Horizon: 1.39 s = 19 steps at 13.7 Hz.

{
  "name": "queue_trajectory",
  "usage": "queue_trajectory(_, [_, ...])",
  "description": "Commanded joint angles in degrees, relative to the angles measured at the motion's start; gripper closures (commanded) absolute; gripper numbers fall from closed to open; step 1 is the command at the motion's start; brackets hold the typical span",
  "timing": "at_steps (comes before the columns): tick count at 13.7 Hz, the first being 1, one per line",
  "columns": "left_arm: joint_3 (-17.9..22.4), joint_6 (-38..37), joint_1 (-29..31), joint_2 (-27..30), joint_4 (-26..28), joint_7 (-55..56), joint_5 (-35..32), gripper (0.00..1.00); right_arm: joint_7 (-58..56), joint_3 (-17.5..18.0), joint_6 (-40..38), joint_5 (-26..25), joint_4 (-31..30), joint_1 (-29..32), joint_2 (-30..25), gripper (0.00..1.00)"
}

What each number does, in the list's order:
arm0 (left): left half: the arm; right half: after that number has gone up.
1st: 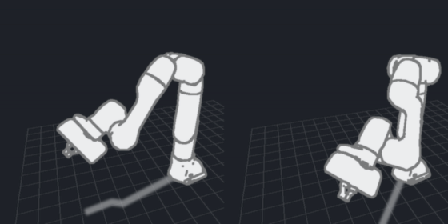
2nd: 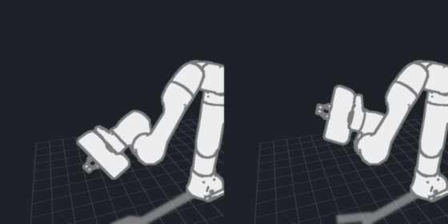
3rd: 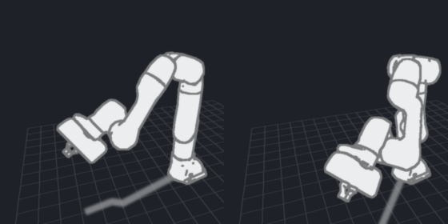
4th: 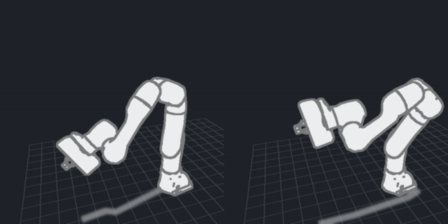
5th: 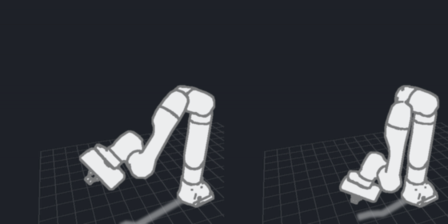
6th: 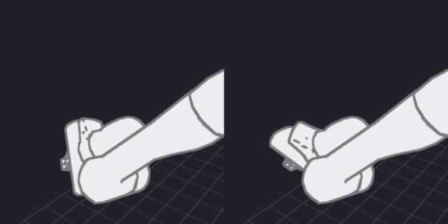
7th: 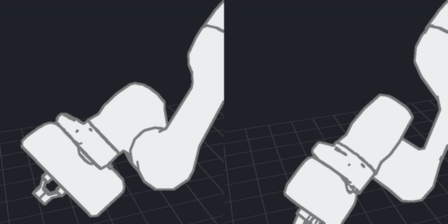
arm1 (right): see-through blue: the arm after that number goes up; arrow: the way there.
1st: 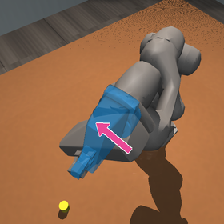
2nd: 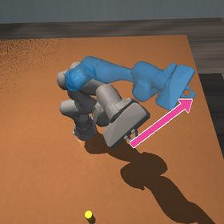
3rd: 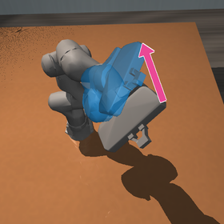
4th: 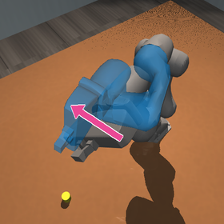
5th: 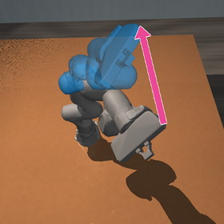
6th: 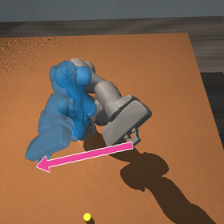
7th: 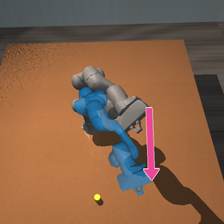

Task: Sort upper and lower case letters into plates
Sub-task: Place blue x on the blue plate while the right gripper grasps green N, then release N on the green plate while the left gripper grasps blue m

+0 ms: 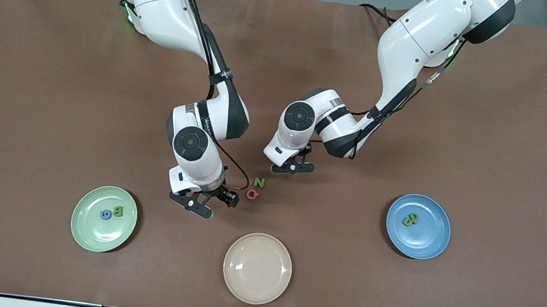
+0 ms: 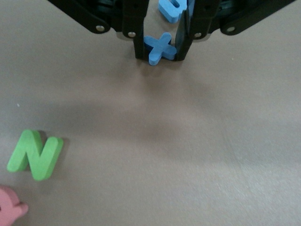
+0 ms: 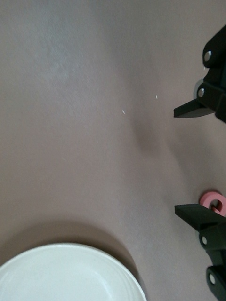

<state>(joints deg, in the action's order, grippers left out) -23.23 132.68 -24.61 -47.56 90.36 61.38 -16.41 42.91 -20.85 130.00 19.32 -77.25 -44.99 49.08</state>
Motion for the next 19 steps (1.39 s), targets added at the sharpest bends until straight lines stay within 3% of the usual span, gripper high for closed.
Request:
queue_trajectory(1, [4.13,-1.1,1.13,3.86,-0.01,0.85,-1.17,0.99,1.65,0.89,1.57,1.07,-0.62,-0.1,0.05,0.17])
queue_trajectory(3, [6.26,-1.37,3.85,5.9,-0.53,0.23,-1.25,0.99,1.92,0.98,1.66,1.07,-0.62,-0.28,0.23,0.17])
queue_trajectory(6, [6.26,-1.72,11.31,6.95,-0.8,-4.49,-4.93,0.99,1.83,1.51,3.93,0.98,-0.79,-1.76,0.93,0.17])
queue_trajectory(11, [6.18,-9.17,23.7,8.8,-0.71,-20.3,-5.39,0.99,1.74,1.6,5.78,0.89,-2.46,-7.74,2.33,0.18])
queue_trajectory(13, [6.09,-10.24,28.1,8.98,-0.63,-26.89,-5.3,0.98,1.92,1.6,7.71,1.07,-3.34,-9.5,3.56,0.18])
queue_trajectory(14, [6.09,-10.25,29.08,8.63,-0.54,-28.75,-5.3,0.92,2.0,1.69,8.33,1.15,-3.34,-9.68,4.18,0.19])
queue_trajectory(15, [6.09,-10.25,30.31,8.45,-0.62,-29.9,-5.3,0.8,1.92,1.6,8.42,1.16,-3.34,-9.77,4.44,0.2])
queue_trajectory(16, [6.26,-10.25,31.28,8.36,-0.54,-31.31,-5.38,0.59,1.92,1.69,8.34,1.16,-3.34,-9.68,4.45,0.23])
queue_trajectory(17, [6.26,-10.25,32.68,8.36,-0.28,-34.28,-5.47,0.39,1.92,1.69,8.25,1.07,-3.25,-9.68,4.45,0.32])
queue_trajectory(18, [6.26,-10.25,34.26,8.36,-0.27,-35.87,-5.47,0.12,1.92,1.69,8.16,1.07,-3.17,-9.68,4.45,0.45])
queue_trajectory(19, [6.09,-10.33,34.53,8.62,-0.27,-36.15,-5.39,0.0,1.74,1.6,8.16,1.07,-3.17,-9.68,4.45,0.59])
